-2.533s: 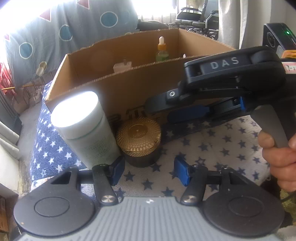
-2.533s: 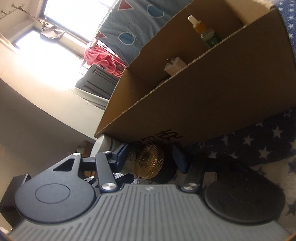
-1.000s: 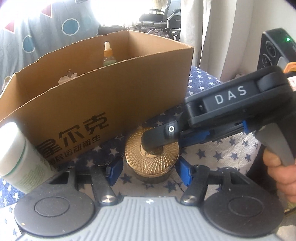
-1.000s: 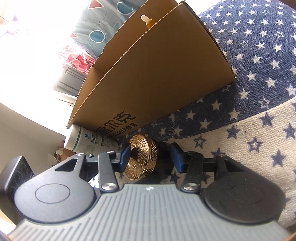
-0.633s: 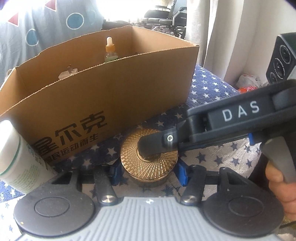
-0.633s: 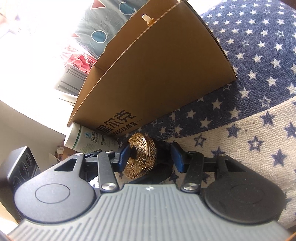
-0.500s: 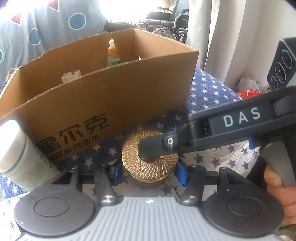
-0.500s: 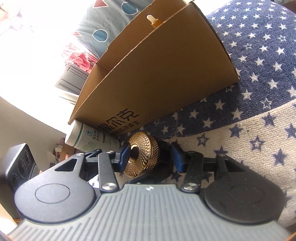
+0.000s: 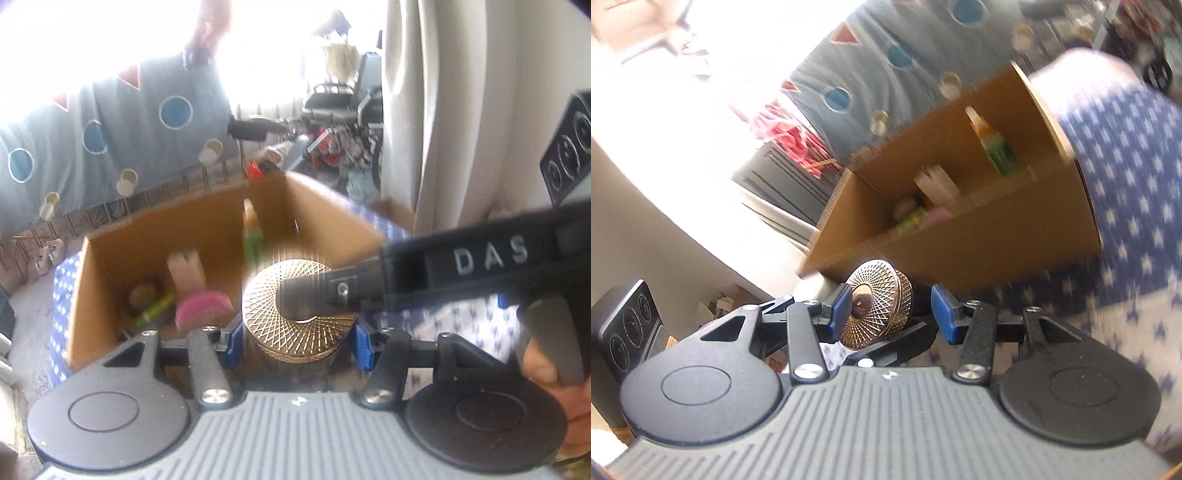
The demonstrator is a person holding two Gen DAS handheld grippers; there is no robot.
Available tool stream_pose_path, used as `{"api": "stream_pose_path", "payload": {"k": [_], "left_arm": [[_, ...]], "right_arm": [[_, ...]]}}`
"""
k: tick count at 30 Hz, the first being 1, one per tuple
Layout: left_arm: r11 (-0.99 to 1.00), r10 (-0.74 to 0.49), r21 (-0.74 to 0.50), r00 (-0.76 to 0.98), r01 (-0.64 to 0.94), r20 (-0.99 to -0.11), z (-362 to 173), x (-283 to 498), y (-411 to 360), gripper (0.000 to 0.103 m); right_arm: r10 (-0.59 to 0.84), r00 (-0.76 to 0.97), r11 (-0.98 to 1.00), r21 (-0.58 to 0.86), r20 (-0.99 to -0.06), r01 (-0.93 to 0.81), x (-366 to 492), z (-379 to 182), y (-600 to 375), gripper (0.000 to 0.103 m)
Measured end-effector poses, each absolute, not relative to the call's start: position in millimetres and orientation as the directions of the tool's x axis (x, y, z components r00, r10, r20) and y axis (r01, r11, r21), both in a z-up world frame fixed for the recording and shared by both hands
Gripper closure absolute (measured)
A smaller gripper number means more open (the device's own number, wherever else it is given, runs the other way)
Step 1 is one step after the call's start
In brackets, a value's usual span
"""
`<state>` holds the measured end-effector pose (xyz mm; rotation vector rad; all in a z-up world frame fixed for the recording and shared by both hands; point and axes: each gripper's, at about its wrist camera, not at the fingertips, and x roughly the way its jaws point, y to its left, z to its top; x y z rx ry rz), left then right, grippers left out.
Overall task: Organize rigid objects
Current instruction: 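Carry the jar with the right gripper into the box and release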
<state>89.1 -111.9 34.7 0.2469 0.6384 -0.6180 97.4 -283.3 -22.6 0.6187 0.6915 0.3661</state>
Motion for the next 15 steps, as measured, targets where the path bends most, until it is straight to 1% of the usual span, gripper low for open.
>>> {"api": "stream_pose_path", "payload": {"k": [4, 7, 11, 15], "left_arm": [[0.814, -0.457, 0.013, 0.655, 0.58, -0.601, 60, 115, -119, 0.046], [0.834, -0.437, 0.006, 0.668, 0.551, -0.602, 66, 141, -131, 0.046], [0.862, -0.408, -0.052, 0.632, 0.503, -0.659, 52, 194, -148, 0.046], [0.888, -0.378, -0.108, 0.574, 0.448, -0.727, 26, 236, -158, 0.046]], "right_arm": [[0.505, 0.74, 0.785, 0.594, -0.445, -0.178, 118, 9, -287, 0.056], [0.514, 0.733, 0.792, 0.575, -0.446, -0.206, 146, 25, -298, 0.056], [0.519, 0.694, 0.808, 0.552, -0.499, -0.208, 195, 28, -309, 0.056], [0.523, 0.625, 0.819, 0.544, -0.58, -0.181, 250, 11, -318, 0.056]]}}
